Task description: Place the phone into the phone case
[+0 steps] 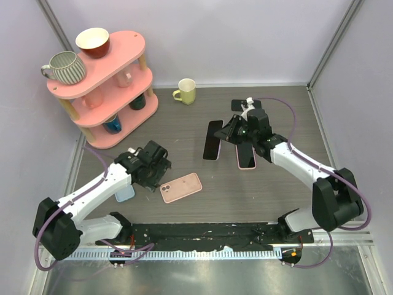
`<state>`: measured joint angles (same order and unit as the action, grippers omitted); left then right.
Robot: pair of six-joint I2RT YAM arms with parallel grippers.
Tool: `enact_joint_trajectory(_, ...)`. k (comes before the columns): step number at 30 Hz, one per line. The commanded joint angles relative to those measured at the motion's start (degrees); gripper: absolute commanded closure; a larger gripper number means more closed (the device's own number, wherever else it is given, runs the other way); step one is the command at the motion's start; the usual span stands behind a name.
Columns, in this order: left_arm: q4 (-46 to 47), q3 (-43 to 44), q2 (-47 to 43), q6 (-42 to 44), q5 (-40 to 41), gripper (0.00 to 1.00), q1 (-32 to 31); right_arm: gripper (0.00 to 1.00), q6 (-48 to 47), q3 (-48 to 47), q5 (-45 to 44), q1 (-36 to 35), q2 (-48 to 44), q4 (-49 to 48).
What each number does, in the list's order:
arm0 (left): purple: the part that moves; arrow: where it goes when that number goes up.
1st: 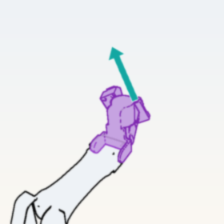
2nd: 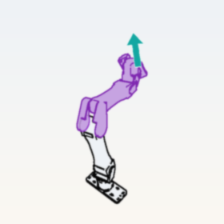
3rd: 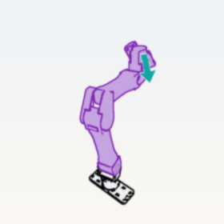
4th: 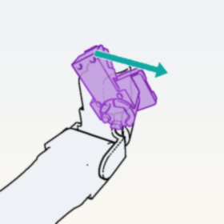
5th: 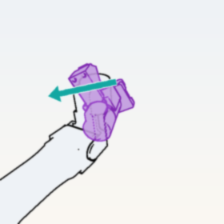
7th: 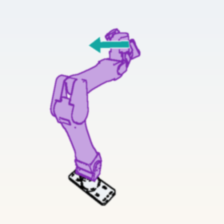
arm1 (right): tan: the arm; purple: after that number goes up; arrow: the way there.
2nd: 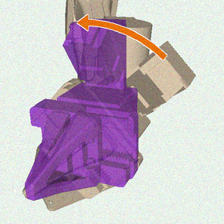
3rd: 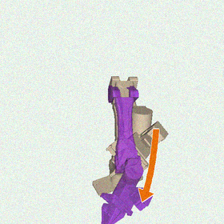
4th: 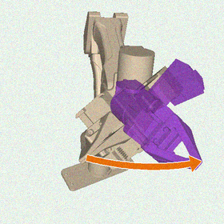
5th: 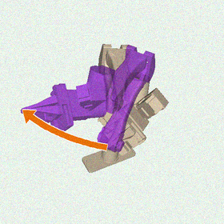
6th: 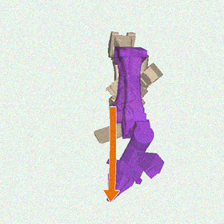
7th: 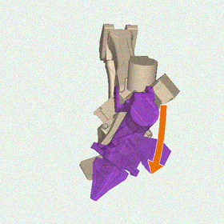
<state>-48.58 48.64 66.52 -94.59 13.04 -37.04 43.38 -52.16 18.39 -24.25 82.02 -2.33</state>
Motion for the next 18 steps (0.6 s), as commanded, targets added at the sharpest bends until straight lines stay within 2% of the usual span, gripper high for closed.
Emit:
enact_joint_trajectory(1, -12.05, -1.79, -1.31, -14.39, 5.69, 0.19, -0.14, 0.99, -2.86, -0.57, -2.31, -0.01, -5.37, 1.62)
enact_joint_trajectory(5, -11.38, -5.13, -2.45, -17.12, 3.31, 0.23, -0.23, 0.99, -2.95, 0.04, -2.40, -0.01, -6.96, 1.98)
enact_joint_trajectory(8, -10.14, -5.66, -1.84, -15.81, 3.84, 0.25, -0.58, 0.99, -2.86, 0.22, -2.48, -0.01, -7.49, 1.98)
enact_joint_trajectory(14, -12.23, -4.26, 2.11, -13.08, 4.71, 0.37, -2.33, 0.99, -3.38, 0.66, -2.75, -0.01, -8.10, 1.98)
enact_joint_trajectory(18, -13.39, -3.20, 5.46, -11.76, 5.33, 0.38, -3.83, 0.99, -3.65, 1.10, -3.10, -0.01, -8.63, 1.98)
